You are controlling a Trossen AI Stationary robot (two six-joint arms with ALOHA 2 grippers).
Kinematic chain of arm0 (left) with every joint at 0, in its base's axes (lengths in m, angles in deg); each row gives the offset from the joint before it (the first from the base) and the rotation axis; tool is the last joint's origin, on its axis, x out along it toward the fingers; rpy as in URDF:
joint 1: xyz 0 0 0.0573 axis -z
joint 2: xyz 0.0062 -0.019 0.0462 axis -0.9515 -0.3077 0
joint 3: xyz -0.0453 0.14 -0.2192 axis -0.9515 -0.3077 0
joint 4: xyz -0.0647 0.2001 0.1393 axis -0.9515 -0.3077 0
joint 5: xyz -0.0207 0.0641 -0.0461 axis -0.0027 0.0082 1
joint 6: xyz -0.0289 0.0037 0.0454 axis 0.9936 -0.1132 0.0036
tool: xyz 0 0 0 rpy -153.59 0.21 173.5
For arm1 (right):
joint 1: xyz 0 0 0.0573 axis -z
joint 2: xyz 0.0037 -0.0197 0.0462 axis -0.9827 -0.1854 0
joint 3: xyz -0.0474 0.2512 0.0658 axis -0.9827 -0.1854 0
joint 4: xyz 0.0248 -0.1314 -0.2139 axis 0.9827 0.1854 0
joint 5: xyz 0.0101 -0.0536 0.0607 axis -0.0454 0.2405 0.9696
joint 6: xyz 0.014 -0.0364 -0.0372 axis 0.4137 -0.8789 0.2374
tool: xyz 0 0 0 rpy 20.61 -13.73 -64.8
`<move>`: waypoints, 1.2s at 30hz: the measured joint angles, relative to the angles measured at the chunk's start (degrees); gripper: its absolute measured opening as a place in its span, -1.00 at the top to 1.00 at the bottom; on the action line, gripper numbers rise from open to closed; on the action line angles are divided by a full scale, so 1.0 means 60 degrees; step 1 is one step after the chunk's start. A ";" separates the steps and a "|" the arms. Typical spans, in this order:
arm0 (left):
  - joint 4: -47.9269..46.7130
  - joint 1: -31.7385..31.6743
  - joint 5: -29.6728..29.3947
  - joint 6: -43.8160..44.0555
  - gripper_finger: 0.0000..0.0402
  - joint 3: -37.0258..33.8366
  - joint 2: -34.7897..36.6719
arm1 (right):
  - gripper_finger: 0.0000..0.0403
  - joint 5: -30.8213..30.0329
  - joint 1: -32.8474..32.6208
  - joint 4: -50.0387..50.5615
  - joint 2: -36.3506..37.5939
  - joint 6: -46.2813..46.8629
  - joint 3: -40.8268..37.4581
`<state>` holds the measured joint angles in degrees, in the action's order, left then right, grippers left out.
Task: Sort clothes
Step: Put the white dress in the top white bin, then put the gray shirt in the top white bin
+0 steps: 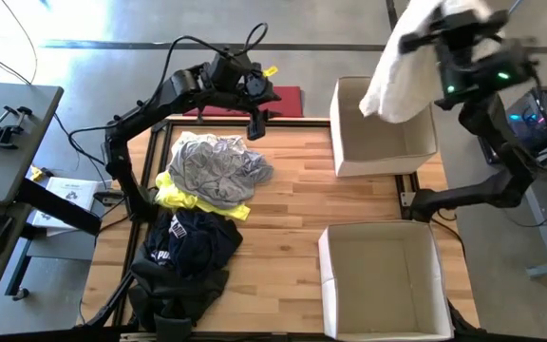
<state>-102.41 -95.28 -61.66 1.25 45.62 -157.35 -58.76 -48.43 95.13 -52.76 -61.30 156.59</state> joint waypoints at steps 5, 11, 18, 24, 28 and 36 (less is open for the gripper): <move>-0.0325 0.0043 -0.0015 0.0205 0.13 0.0000 0.0106 | 1.00 0.1859 0.0419 0.6045 -0.0294 0.3694 -0.0018; -0.0358 0.0244 -0.0237 0.0331 0.13 0.0000 0.0231 | 0.98 0.4029 0.1692 0.9357 -0.0796 0.6172 -0.1765; -0.1443 0.0613 -0.1400 0.0540 0.13 0.0000 0.0501 | 0.91 0.5737 0.3106 0.9300 -0.1307 0.6450 -0.4515; -0.1826 0.1151 -0.1685 0.0873 0.13 0.0000 0.0781 | 0.58 0.5813 0.3633 0.9506 -0.1935 0.5845 -0.4938; -0.2237 0.1468 -0.1787 0.1295 0.13 0.0000 0.1060 | 0.18 0.5262 0.3751 1.0023 -0.2041 0.5734 -0.4074; -0.2221 0.1970 -0.2789 0.2342 0.13 -0.1660 0.2352 | -0.13 0.3447 0.3340 1.1144 -0.1193 0.6935 -0.1744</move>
<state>-115.74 -83.46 -78.40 15.30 35.66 -143.23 -38.07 -28.39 161.99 -59.91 -19.69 146.13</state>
